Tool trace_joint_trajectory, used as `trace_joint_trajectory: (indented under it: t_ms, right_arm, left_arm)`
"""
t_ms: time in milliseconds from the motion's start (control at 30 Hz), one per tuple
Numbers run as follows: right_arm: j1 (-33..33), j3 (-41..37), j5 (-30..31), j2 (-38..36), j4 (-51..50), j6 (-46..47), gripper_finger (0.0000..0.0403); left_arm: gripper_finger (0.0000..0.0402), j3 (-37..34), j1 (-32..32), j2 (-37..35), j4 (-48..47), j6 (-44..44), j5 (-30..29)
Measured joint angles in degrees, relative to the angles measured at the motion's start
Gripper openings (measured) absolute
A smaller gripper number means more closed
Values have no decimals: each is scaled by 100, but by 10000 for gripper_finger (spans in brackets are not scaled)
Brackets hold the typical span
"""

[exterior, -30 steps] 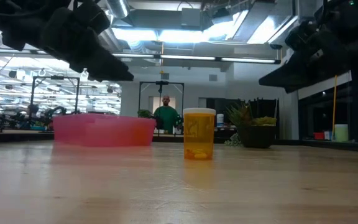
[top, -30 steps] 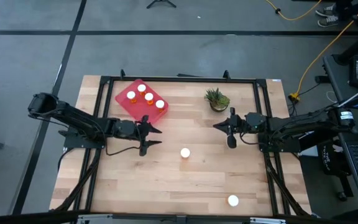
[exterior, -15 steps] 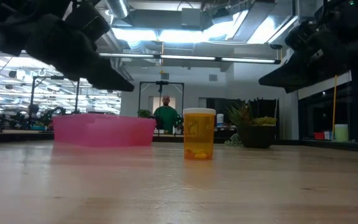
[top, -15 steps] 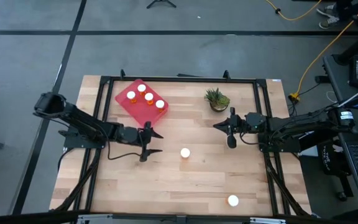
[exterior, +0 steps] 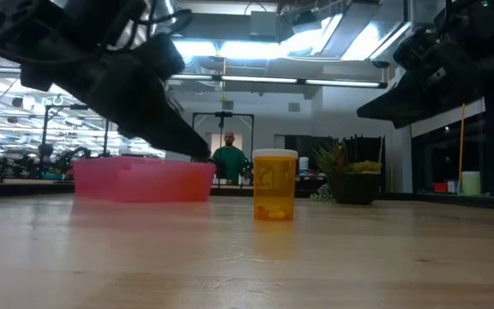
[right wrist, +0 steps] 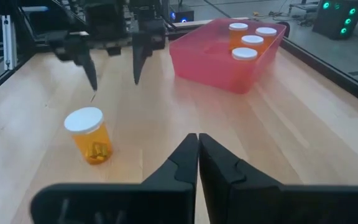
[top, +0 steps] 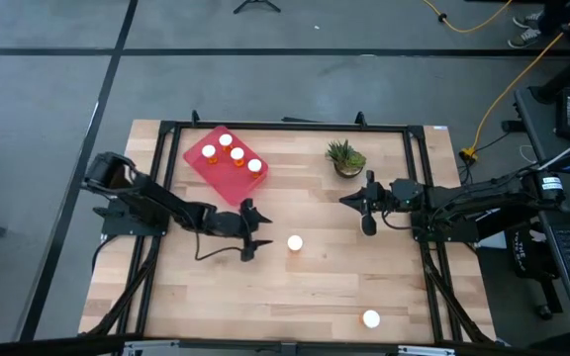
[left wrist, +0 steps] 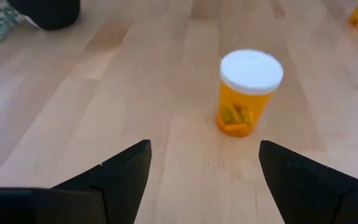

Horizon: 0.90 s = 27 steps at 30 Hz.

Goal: Pick and place pill bottles into a basket
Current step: Put the top orange pill bottle into the red container

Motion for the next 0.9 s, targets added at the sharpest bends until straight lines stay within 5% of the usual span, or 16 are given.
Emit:
trace_joint_trajectory:
  t_ms: [400,900]
  right_arm:
    - [24,2,-4,0,-38,265,19]
    - [170,2,-20,2,-53,294,19]
  left_arm:
    - [291,717,-63,1038,10,169,410]
    - [291,1169,-58,1472,91,246,448]
